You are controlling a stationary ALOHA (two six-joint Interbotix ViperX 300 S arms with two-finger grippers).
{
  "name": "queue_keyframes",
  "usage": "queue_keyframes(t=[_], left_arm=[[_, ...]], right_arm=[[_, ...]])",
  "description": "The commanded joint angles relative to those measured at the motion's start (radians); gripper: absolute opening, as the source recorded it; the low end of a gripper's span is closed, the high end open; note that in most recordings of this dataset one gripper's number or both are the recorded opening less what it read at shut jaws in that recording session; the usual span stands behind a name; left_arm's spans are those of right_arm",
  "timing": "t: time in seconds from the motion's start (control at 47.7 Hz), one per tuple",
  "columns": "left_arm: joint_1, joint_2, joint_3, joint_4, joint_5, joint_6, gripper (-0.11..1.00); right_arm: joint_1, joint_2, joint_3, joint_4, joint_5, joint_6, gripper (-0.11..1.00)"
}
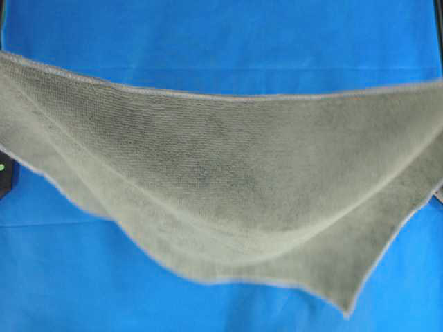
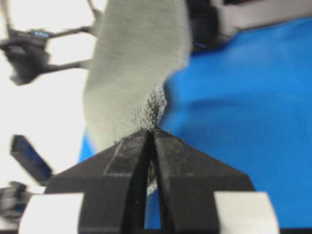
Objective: Fold a large towel.
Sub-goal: 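Lay the towel flat by dragging both grippers toward the near edge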
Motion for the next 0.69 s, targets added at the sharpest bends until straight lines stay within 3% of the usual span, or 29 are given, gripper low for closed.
queue_keyframes(t=[0.0,0.21,0.42,0.546,0.671], left_arm=[[0.091,0.0,0.037,0.005,0.012,0.005,0.03],[0.359,-0.014,0.265,0.005,-0.035,0.086,0.03],[0.545,0.031,0.425,0.005,-0.276,0.238,0.03],[0.641,0.097,0.442,0.003,-0.416,0.379,0.03],[0.693,0.179,0.434,-0.003,-0.486,0.491,0.03]], right_arm=[[-0.046,0.012,0.011,-0.081,0.077,0.035,0.03],[-0.189,0.054,0.163,-0.305,0.232,0.147,0.03],[-0.405,0.086,0.298,-0.479,0.204,0.164,0.03],[-0.549,0.107,0.336,-0.531,0.1,0.164,0.03],[-0.669,0.133,0.376,-0.532,-0.067,0.164,0.03]])
